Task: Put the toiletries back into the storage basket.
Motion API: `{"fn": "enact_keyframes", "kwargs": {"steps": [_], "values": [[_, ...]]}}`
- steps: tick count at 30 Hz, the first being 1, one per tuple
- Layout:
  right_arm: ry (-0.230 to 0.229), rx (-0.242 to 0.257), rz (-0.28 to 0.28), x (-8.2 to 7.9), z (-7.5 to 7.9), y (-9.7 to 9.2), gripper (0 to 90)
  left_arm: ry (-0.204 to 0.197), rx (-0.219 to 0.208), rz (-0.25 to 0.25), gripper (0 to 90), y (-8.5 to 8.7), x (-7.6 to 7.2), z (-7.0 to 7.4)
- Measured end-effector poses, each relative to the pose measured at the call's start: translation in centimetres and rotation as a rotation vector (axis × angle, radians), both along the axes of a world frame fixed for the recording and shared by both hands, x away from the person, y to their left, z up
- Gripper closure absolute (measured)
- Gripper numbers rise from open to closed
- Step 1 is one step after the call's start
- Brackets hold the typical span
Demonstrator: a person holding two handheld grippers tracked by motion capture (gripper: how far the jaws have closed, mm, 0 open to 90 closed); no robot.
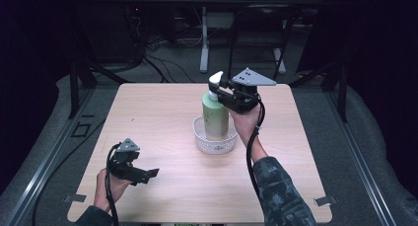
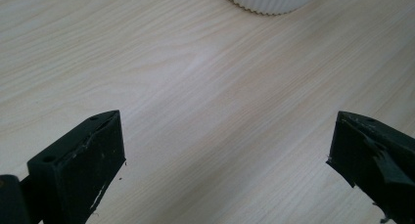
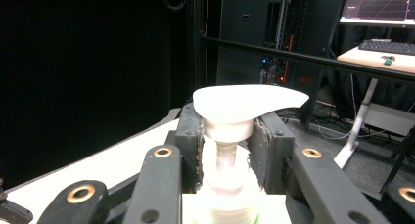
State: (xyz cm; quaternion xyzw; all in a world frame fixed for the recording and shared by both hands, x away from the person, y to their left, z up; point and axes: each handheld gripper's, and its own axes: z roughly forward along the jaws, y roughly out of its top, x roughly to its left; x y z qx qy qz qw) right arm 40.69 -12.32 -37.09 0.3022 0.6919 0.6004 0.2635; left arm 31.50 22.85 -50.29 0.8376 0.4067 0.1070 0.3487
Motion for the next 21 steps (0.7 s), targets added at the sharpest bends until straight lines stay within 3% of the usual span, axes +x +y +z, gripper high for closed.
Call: {"fn": "enact_keyframes", "kwargs": {"steps": [21], "values": [[0.026, 0.014, 0.000, 0.2, -3.0, -0.4, 68.1, -0.003, 0.007, 0.000, 0.0, 0.1, 0.0, 0.1]]}}
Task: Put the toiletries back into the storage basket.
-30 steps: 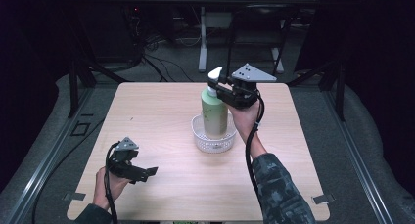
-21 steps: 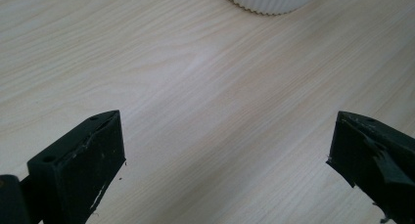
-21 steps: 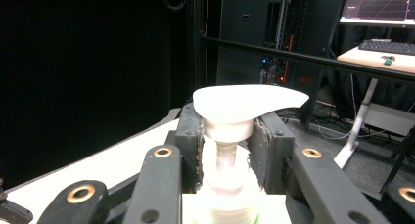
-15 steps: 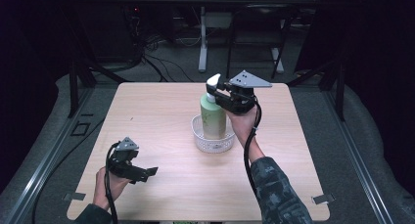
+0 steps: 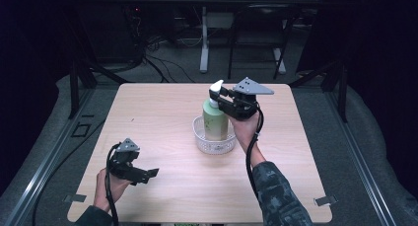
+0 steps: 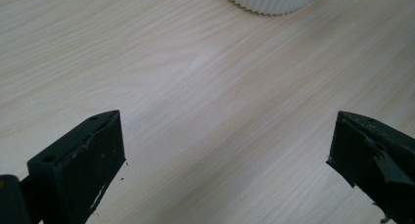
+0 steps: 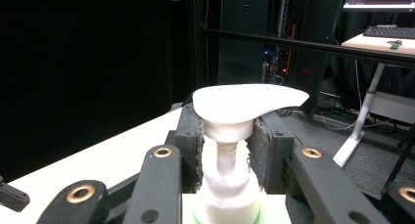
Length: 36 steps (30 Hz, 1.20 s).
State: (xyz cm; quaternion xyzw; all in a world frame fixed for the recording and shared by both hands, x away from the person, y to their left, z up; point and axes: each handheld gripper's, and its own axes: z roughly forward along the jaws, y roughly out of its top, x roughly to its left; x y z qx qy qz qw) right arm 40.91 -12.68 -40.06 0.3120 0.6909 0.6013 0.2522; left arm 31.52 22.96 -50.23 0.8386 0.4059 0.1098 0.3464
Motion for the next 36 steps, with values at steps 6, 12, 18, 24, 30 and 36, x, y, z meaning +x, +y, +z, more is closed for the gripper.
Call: {"fn": "enact_keyframes", "kwargs": {"steps": [6, 12, 18, 24, 30, 36], "values": [[0.006, 0.000, -0.008, 0.1, -0.6, -0.1, 68.1, 0.000, 0.000, 0.000, 0.0, 0.0, 0.0, 0.0], [0.015, -0.008, -0.010, 0.3, -1.0, -0.1, 68.0, -0.005, -0.002, 0.004, 0.0, 0.0, 0.0, 0.0], [0.026, -0.005, -0.016, 0.4, -1.3, -0.2, 68.0, -0.005, -0.001, 0.002, 0.0, 0.0, 0.0, 0.1], [0.031, -0.004, -0.017, 0.5, -1.7, -0.2, 68.0, -0.005, -0.001, 0.002, 0.0, 0.0, 0.0, 0.0], [0.033, -0.005, -0.017, 0.5, -1.9, -0.1, 67.9, -0.005, 0.001, 0.000, 0.0, 0.0, 0.0, 0.0], [0.035, -0.009, -0.018, 0.6, -2.0, -0.2, 67.9, -0.004, -0.001, -0.001, 0.0, -0.1, 0.0, 0.0]]}}
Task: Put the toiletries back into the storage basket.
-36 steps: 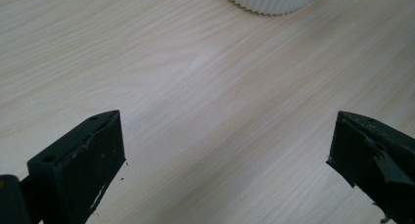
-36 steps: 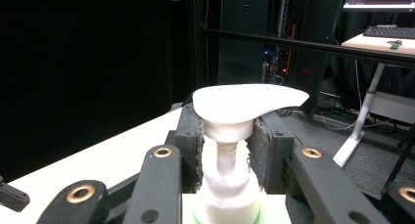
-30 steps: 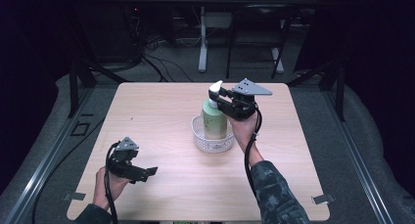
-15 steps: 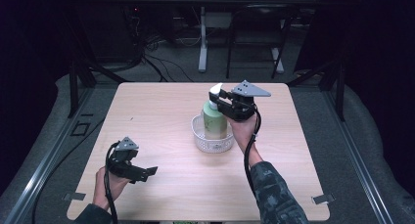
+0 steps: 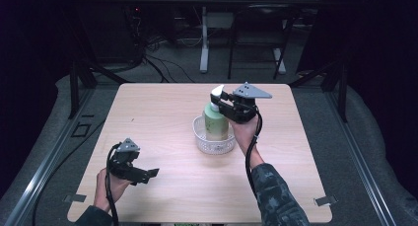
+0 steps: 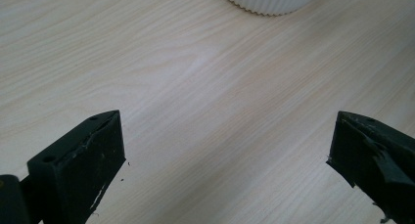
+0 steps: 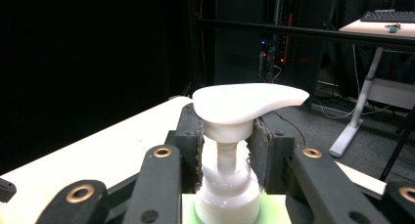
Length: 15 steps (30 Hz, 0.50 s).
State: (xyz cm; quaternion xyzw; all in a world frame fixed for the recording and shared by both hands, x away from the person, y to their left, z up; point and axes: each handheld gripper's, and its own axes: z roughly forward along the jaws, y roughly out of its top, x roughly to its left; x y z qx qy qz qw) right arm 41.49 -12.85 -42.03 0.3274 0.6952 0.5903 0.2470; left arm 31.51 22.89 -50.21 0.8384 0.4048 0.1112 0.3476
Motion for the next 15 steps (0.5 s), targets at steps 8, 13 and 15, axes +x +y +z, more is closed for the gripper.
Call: {"fn": "enact_keyframes", "kwargs": {"steps": [8, 13, 15], "values": [[-0.007, 0.006, 0.003, -0.15, -0.15, -0.03, 67.8, 0.001, 0.001, 0.001, 0.0, 0.02, -0.02, 0.01], [-0.011, 0.010, 0.005, -0.36, -0.28, -0.20, 67.8, 0.000, 0.000, 0.000, 0.0, -0.01, -0.01, 0.00], [-0.011, 0.013, 0.006, -0.42, -0.32, -0.35, 67.7, 0.001, 0.001, 0.000, 0.0, -0.04, -0.03, 0.00]]}}
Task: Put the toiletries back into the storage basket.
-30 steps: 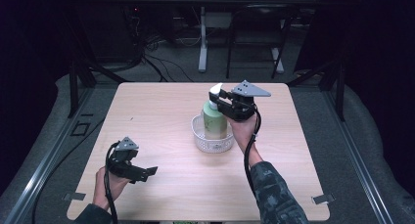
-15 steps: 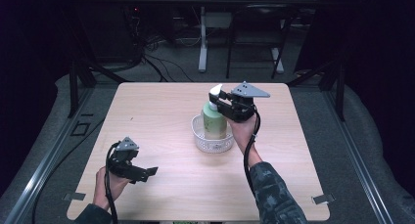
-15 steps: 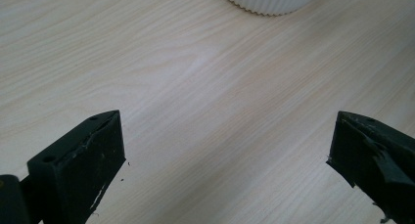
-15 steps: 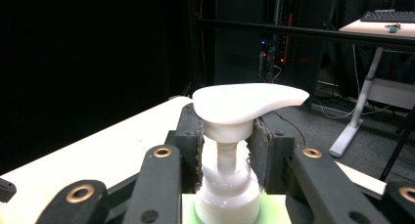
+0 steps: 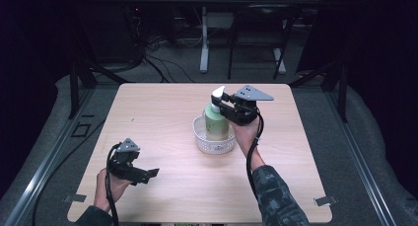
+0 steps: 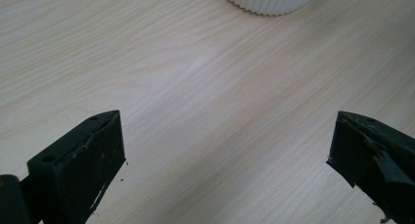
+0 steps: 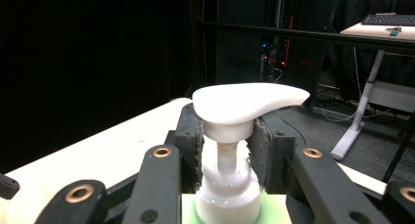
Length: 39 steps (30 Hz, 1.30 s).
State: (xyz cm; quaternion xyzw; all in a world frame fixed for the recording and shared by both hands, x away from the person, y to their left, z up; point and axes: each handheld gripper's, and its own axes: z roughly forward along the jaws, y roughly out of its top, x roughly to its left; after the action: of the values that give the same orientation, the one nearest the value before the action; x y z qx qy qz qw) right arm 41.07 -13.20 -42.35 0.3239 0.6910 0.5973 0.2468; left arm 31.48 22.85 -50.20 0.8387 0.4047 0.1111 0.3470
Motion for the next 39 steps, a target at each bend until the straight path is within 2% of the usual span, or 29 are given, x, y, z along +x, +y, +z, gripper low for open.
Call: {"fn": "enact_keyframes", "kwargs": {"steps": [11, 29, 36, 39], "values": [[-0.003, 0.013, 0.013, -0.04, -0.17, -0.29, 67.1, 0.000, 0.000, 0.001, 0.0, -0.03, 0.01, -0.01], [-0.003, 0.001, 0.020, 0.09, -0.04, -0.22, 66.0, 0.003, -0.002, -0.004, 0.0, -0.11, 0.03, -0.04], [0.019, -0.002, 0.018, 0.13, 0.25, -0.18, 48.0, 0.002, -0.003, -0.006, 0.0, -0.13, 0.00, -0.03], [0.034, -0.009, 0.022, 0.05, 0.40, -0.14, 36.9, 0.003, -0.003, -0.005, 0.0, -0.10, 0.01, -0.02]]}}
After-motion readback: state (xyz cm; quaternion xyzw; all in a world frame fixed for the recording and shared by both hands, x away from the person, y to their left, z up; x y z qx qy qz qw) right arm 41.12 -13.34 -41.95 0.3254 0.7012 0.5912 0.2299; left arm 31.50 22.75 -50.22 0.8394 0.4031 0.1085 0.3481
